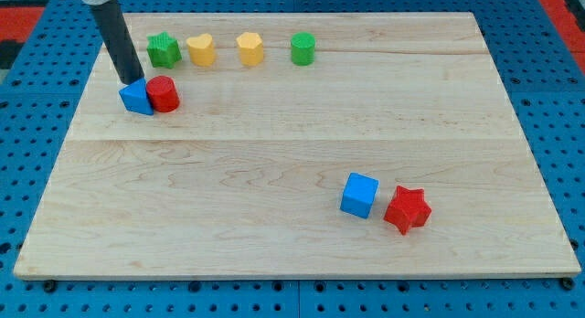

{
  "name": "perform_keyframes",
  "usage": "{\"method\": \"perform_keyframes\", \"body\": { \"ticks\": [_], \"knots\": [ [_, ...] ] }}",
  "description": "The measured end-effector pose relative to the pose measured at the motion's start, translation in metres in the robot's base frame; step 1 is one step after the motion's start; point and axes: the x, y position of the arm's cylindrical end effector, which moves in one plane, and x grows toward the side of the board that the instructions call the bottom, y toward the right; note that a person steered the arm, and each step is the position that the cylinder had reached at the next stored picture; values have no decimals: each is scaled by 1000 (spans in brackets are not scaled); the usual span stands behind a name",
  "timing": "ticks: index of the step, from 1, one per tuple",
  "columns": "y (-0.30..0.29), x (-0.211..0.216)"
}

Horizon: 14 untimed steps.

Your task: Locate the blue cube underneath the green circle

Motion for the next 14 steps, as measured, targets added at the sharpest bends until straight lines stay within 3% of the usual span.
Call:
{"method": "perform_keyframes", "body": {
  "ticks": [1, 2, 4, 6, 9, 12, 13, 14],
  "knots": [
    [-30, 3],
    [-72, 35],
    [-58, 125],
    [39, 181],
    [205, 230],
    [318, 227],
    [341, 221],
    [326, 199]
  ]
}}
